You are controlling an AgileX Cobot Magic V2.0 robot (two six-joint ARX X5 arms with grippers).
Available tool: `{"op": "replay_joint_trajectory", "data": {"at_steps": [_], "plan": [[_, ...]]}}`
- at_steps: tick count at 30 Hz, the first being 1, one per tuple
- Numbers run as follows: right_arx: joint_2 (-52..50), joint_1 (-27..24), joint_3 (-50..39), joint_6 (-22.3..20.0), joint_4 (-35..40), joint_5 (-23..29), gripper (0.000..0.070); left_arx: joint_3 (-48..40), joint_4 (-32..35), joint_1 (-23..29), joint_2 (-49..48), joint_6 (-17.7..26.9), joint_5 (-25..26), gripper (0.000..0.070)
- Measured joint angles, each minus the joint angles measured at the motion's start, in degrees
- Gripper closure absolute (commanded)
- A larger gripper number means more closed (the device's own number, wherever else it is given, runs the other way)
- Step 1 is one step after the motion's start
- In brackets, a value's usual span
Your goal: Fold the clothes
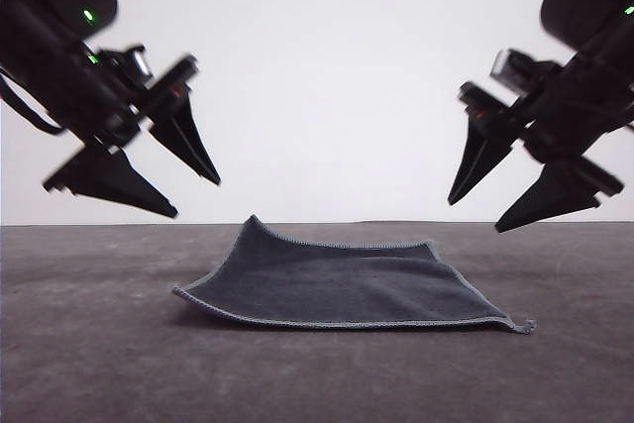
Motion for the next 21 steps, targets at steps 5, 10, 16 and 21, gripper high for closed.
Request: {"op": "replay_joint_trajectory", "data": {"at_steps": [5,10,16,21], "plan": [[6.13,-0.59,5.11,-0.02,0.59,-1.55,0.0311,5.95,0.64,-0.55,6.88,-0.05,0.0,0.0334],[10.42,-1.57,8.13,0.18,2.91,-2.96,0.0311,12.22,0.78,-1.59,13.35,-0.05,-0.03,0.0334],[13.85,-3.21,8.82,0.48,3.51,-5.05,0.0311,17.04,0.5,-2.17,19.72,-0.07,-0.07,0.0334],[15.73,-4.05,8.88,0.95,6.62,-8.84,0.0311,18.5,0.63,-2.39,21.17,-0.1,-0.11,0.0334]]}}
